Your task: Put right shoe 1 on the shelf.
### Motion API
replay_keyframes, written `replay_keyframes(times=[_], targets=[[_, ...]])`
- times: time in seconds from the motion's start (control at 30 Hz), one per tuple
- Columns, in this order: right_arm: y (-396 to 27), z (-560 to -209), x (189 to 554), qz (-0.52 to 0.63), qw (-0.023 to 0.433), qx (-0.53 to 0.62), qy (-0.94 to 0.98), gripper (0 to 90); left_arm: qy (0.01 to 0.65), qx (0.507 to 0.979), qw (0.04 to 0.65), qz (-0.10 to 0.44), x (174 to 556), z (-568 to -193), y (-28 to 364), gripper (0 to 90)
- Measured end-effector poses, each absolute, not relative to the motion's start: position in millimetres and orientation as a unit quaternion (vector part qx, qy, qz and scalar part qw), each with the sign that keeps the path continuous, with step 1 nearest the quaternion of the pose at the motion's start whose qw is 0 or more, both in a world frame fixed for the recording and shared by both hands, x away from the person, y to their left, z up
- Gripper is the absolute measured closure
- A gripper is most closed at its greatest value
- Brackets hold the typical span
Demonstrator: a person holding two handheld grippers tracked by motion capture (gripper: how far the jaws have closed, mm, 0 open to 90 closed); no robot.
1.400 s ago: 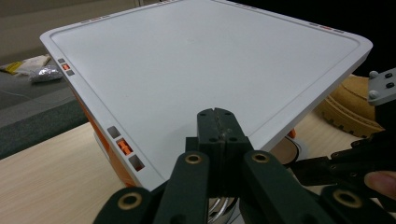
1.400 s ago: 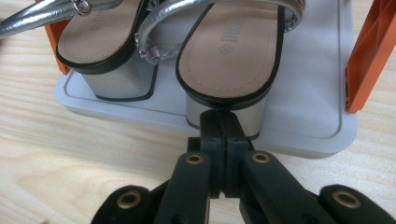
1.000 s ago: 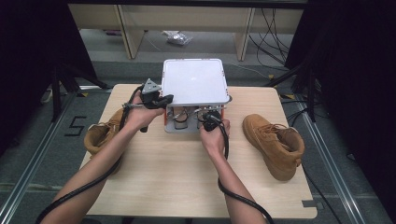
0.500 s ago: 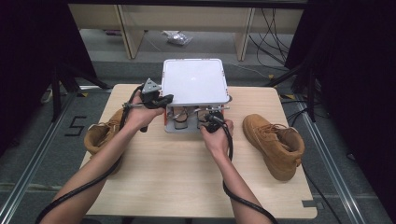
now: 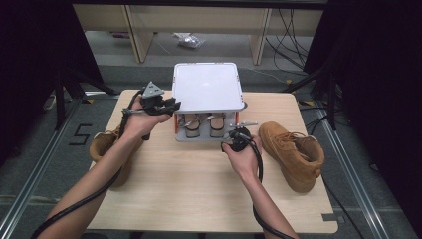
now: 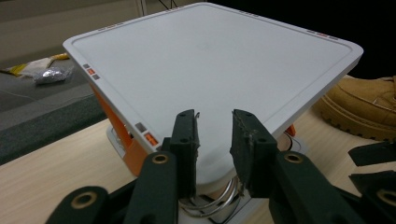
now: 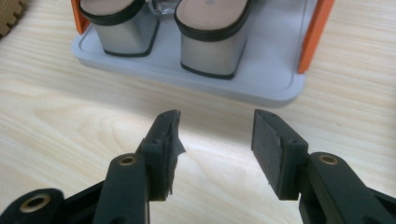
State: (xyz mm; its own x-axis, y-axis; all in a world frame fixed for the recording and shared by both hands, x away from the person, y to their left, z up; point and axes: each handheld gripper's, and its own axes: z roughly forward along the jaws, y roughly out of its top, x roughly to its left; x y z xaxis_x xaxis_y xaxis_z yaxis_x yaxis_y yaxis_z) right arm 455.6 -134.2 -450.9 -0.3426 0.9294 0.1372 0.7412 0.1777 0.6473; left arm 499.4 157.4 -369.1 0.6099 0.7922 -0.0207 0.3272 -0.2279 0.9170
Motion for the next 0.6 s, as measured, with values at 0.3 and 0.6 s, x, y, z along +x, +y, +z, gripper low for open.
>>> replay_keyframes(times=[0.3,0.6], targets=[[-151,-441,432,0.330,0.156,0.547,0.753,52.3,0.390,0.744,0.487,0.238,476,-365,195,64.0],[-162,-443,414,0.341,0.158,0.542,0.752,52.0,0.411,0.736,0.481,0.242,458,-363,226,62.2]])
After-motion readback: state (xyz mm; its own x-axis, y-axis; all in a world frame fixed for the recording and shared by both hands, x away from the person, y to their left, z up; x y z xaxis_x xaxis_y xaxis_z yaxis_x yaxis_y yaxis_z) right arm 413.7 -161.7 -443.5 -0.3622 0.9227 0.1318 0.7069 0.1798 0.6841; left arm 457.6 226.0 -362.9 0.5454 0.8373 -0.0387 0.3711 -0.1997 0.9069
